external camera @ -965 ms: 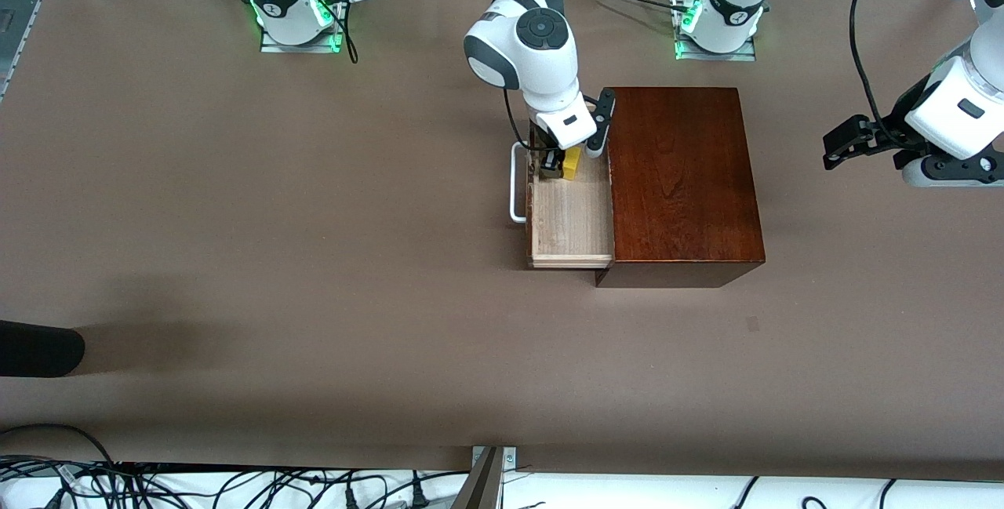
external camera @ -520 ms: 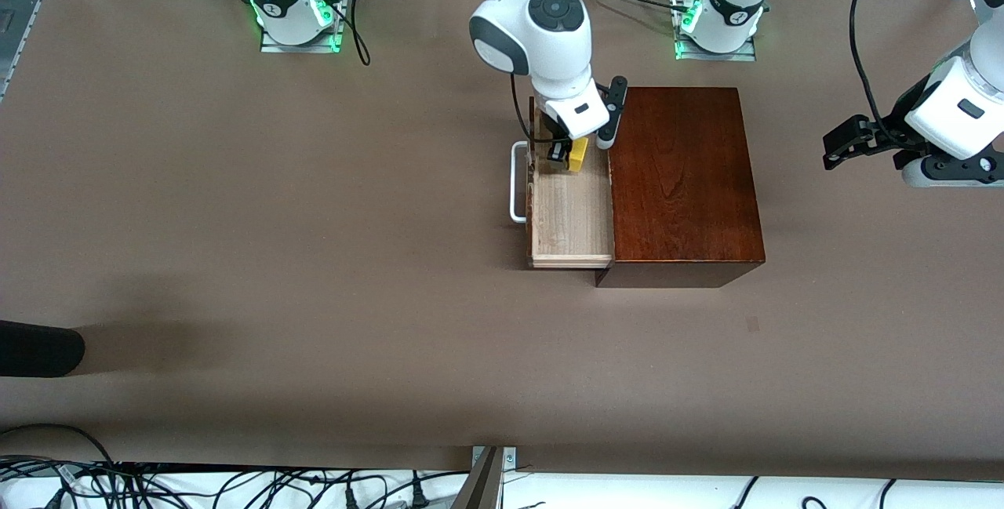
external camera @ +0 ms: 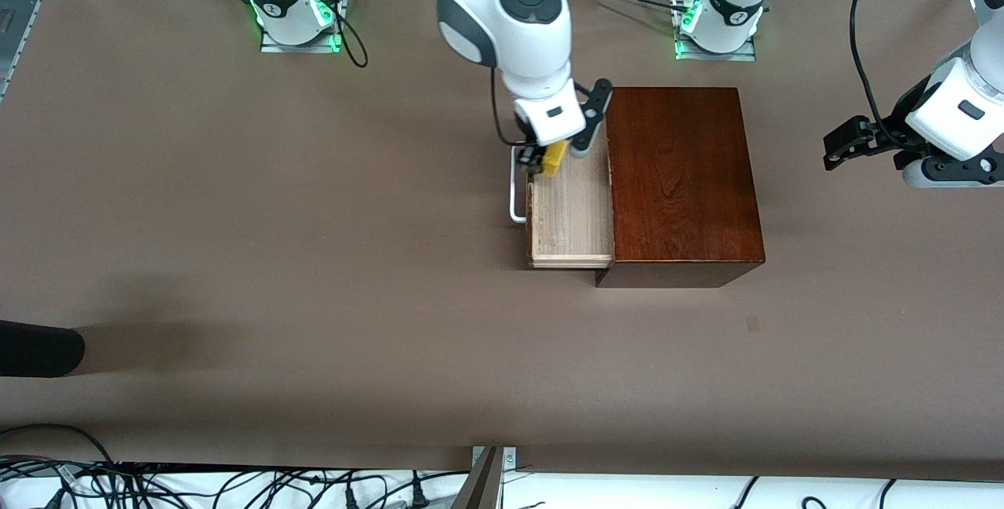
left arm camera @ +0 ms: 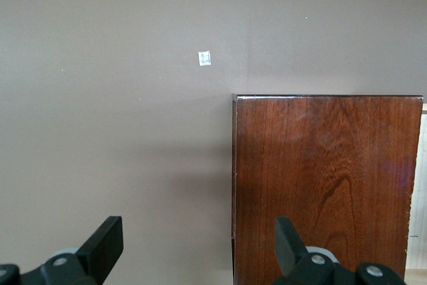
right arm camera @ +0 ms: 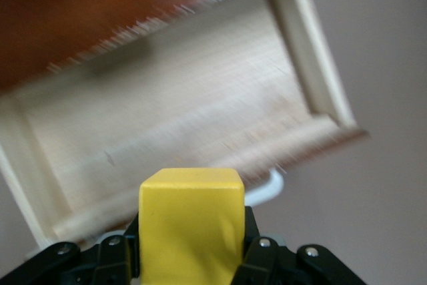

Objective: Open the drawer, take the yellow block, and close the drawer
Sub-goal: 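Lift the yellow cube out with the right gripper and carry it away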

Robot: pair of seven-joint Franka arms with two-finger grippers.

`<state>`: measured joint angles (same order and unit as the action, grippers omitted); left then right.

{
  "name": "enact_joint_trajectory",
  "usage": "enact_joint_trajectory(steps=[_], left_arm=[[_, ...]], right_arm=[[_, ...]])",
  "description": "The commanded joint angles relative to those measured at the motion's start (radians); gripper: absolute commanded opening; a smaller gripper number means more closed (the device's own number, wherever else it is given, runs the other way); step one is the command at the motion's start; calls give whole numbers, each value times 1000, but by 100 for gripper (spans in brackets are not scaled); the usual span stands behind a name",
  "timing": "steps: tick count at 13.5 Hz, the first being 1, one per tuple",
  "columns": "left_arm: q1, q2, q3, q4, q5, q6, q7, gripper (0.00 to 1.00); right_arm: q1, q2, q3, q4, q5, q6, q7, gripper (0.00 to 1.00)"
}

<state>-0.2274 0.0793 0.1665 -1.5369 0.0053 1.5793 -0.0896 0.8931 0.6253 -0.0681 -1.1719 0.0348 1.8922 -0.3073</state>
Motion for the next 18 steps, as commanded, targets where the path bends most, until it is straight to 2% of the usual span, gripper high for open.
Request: enact_joint_trajectory(steps=[1, 5, 10, 16, 18], left_arm=[[10, 17, -1, 32, -19, -13, 24, 100], [10, 17, -1, 32, -19, -13, 24, 100], [5, 17, -2, 34, -18, -15, 22, 100], [2, 17, -4, 34, -15, -13, 22, 100], [2, 17, -4, 34, -16, -15, 22, 100]], right_arm=[[-2, -125, -80, -138, 22, -22, 22, 1], [-2, -235, -203, -300, 19, -2, 63, 1], [0, -419, -340, -642, 8, 189, 132, 1], [-2, -536, -525, -957, 7, 390, 174, 1], [-2, -544, -593, -1041, 7, 473, 174, 1]])
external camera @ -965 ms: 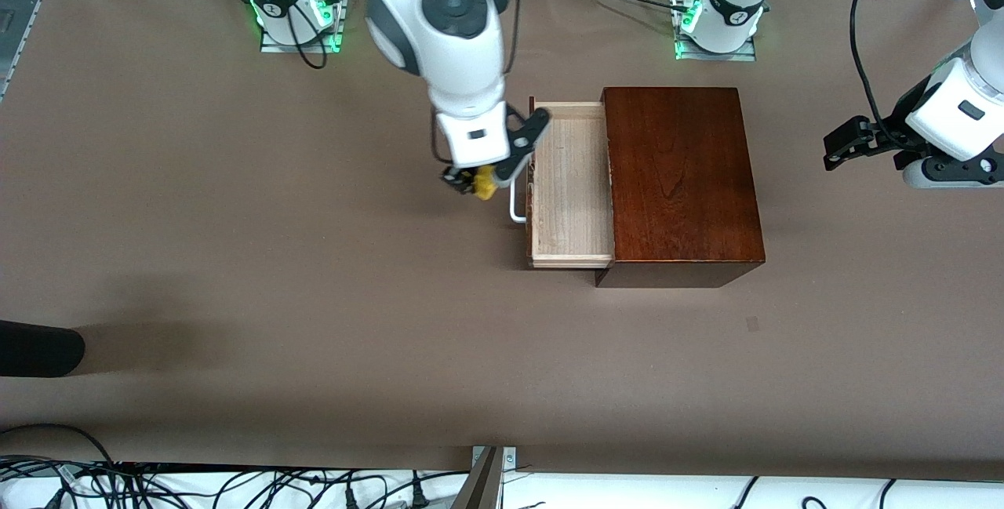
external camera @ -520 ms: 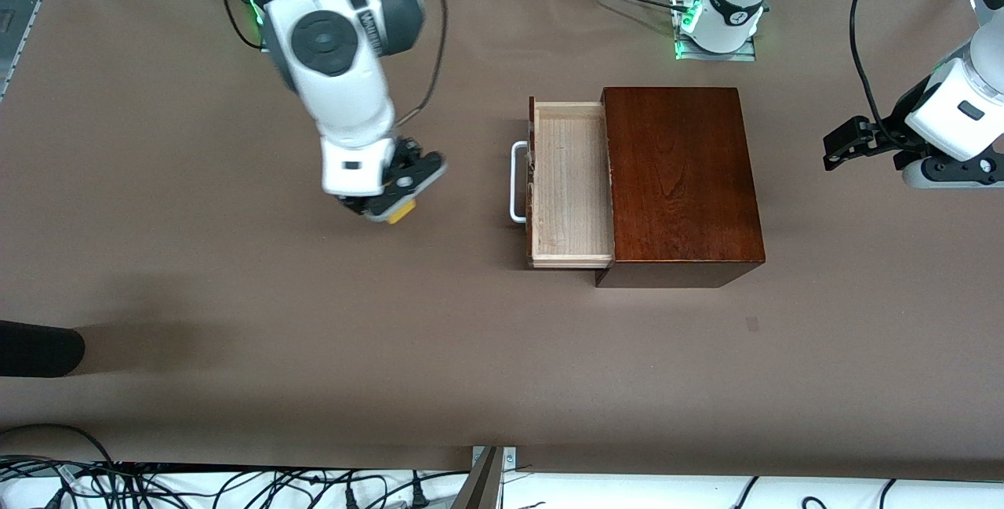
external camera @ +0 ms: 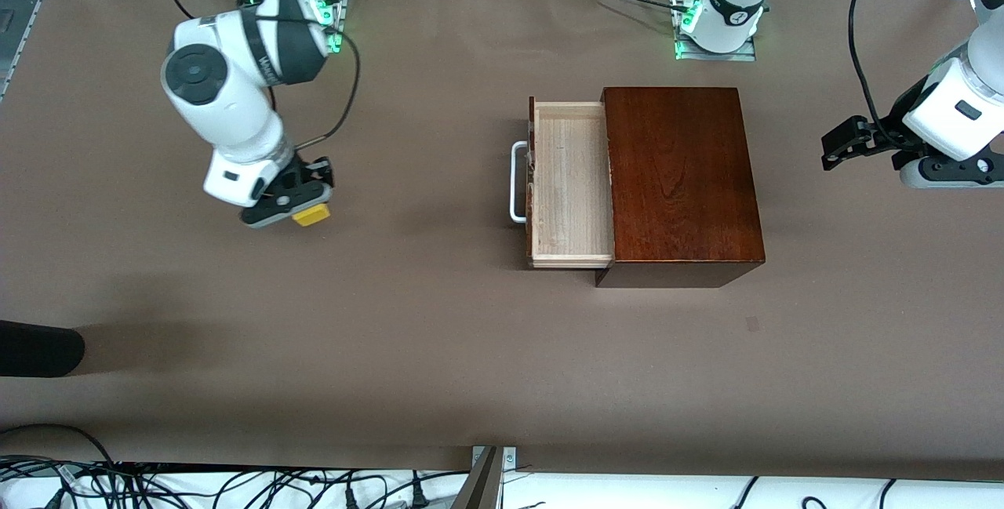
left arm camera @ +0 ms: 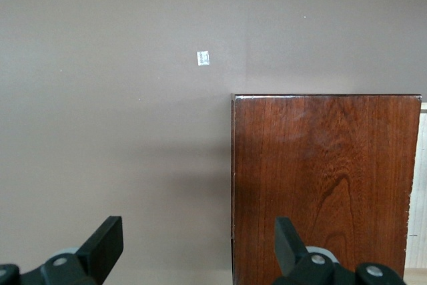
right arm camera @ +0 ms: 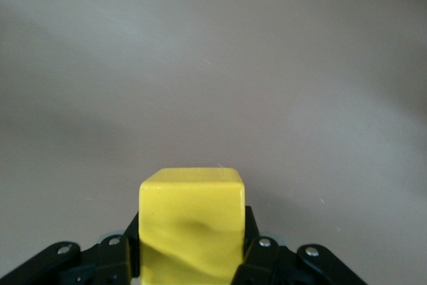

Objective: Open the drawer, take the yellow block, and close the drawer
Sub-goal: 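Lift the yellow cube out with the right gripper and carry it away, then lower the yellow cube onto the table and open the right gripper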

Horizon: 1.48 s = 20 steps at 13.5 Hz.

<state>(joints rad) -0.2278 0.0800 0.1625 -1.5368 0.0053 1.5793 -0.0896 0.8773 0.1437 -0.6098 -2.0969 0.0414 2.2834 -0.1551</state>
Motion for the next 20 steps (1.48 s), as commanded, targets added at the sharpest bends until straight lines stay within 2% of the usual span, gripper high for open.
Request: enact_joint_trajectory(steps=[1, 5, 7, 14, 17, 20], left_arm=[[4, 17, 0, 34, -16, -15, 22, 100], [12, 17, 6, 34, -24, -15, 25, 100], [15, 17, 8, 34, -30, -13, 24, 100], [18, 24, 8, 35, -30, -12, 22, 100], [21, 26, 8, 35, -28, -12, 24, 100], [18, 30, 5, 35, -19, -10, 22, 100]], right_arm=[[14, -61, -83, -147, 0, 118, 22, 1], [12, -55, -180, -224, 8, 188, 13, 1], [6, -49, -208, -242, 21, 202, 16, 1], [-86, 25, -217, -293, 99, 324, 8, 1], [-87, 91, -214, -295, 213, 369, -35, 0], [-87, 164, -206, -287, 429, 387, -219, 0]])
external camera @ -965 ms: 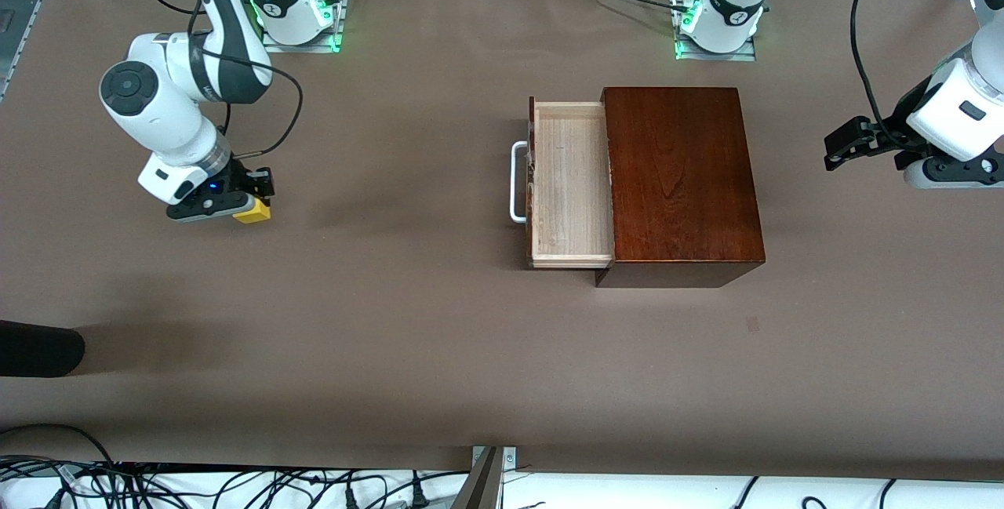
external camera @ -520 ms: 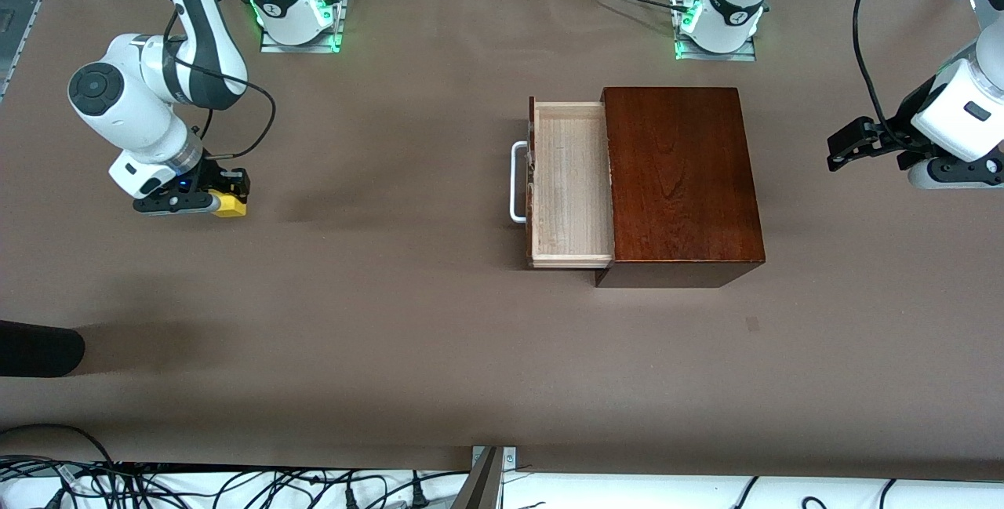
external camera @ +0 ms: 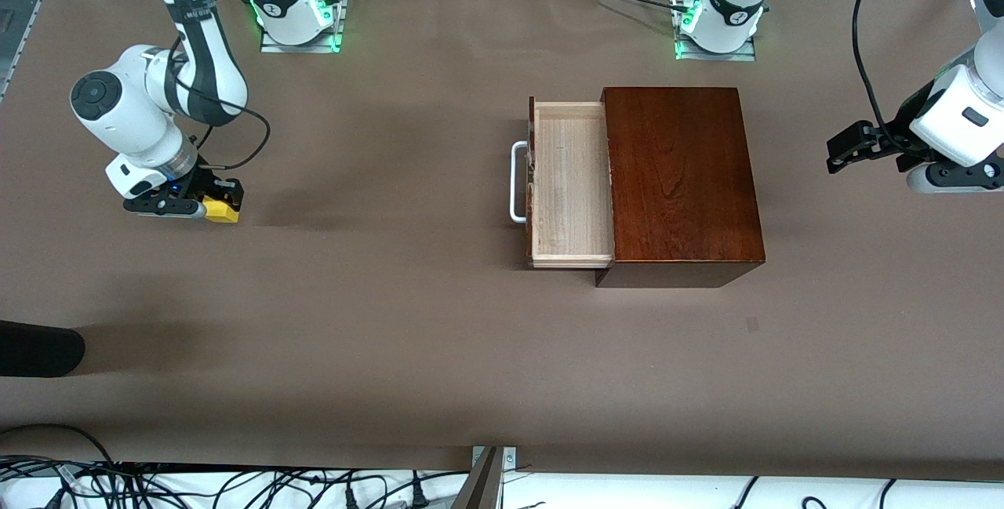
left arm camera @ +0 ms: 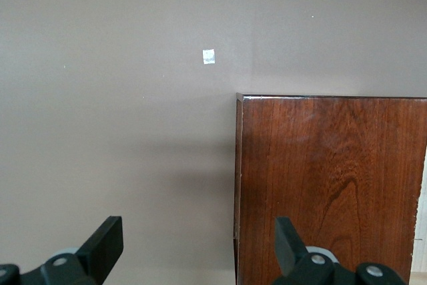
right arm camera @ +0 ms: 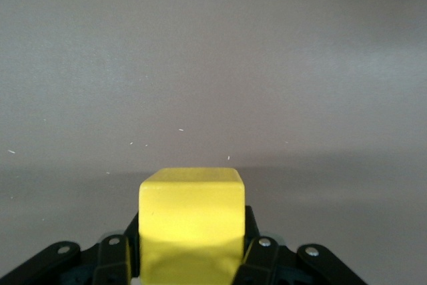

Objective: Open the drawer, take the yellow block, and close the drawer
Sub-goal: 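Lower the yellow cube onto the table and open the right gripper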

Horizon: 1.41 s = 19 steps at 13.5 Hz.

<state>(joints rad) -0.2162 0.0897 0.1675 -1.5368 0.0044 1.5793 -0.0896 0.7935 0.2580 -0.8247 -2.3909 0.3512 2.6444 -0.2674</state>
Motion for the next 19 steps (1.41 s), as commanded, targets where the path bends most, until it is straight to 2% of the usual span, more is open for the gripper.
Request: enact_joint_trajectory(steps=[1, 6, 11, 13, 14, 15, 16, 17, 19], left_arm=[[5, 22, -2, 35, -17, -12, 21, 100], [0, 24, -3, 35, -15, -10, 21, 100], [0, 24, -5, 35, -15, -12, 19, 100], [-2, 24, -3, 35, -14, -12, 17, 100], [0, 24, -3, 35, -14, -12, 17, 100], [0, 24, -3, 35, -14, -12, 17, 100], [0, 24, -3, 35, -14, -12, 17, 100], [0, 24, -3, 35, -14, -12, 17, 100], [0, 24, -5, 35, -14, -13, 17, 100]], right_arm=[[0, 69, 10, 13, 182, 26, -155, 0], [-3, 151, 35, 22, 303, 63, -225, 0], [-5, 236, 76, 47, 560, 65, -398, 0], [-5, 256, 78, 55, 586, 63, -418, 0], [-5, 262, 76, 61, 586, 62, -418, 5], [-5, 262, 76, 61, 586, 60, -420, 19], [-3, 261, 76, 62, 586, 60, -420, 56], [-2, 261, 76, 67, 586, 60, -421, 100], [9, 257, 78, 91, 583, 49, -411, 100]])
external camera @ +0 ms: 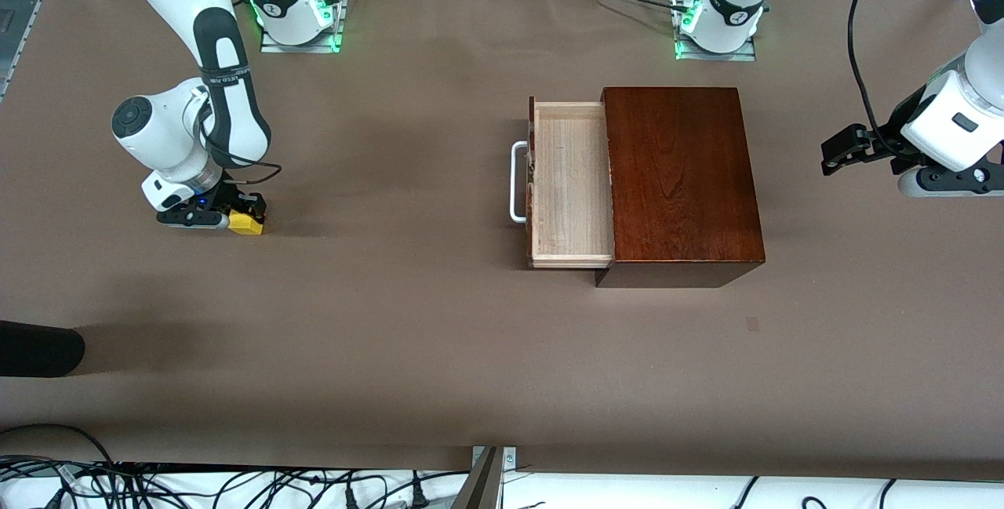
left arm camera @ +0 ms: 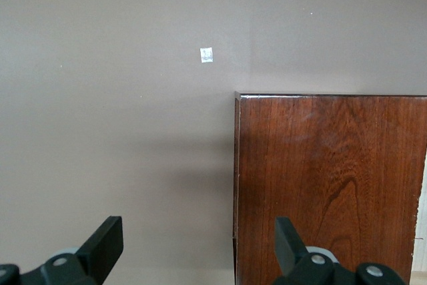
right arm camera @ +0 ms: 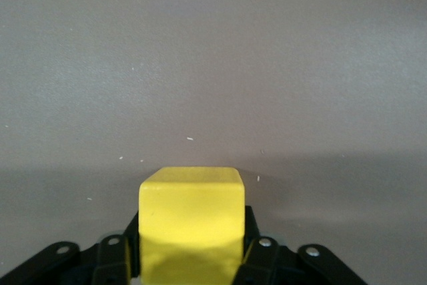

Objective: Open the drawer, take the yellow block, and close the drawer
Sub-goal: 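Lower the yellow cube onto the table and open the right gripper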

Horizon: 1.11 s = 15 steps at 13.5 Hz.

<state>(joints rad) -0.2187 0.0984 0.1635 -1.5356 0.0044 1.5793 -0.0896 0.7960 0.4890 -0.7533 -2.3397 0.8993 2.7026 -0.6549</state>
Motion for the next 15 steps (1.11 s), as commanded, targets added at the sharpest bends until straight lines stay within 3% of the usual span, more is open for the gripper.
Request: enact_joint_trajectory(steps=[1, 4, 8, 11, 15], left_arm=[[1, 15, 1, 34, -14, -13, 16, 100], [7, 20, 2, 44, -12, -13, 11, 100], [1, 64, 1, 75, -44, -13, -28, 100], [-2, 73, -1, 109, -44, -13, -71, 100], [-22, 76, -6, 106, -41, -18, -68, 100]], right_arm=[[8, 28, 6, 54, 32, -33, -20, 100], [11, 28, -1, 92, 7, -113, 3, 100], [12, 19, -44, 181, -196, -268, 164, 100], [12, 20, -107, 301, -279, -452, 199, 100], [8, 23, -142, 494, -400, -657, 274, 100]])
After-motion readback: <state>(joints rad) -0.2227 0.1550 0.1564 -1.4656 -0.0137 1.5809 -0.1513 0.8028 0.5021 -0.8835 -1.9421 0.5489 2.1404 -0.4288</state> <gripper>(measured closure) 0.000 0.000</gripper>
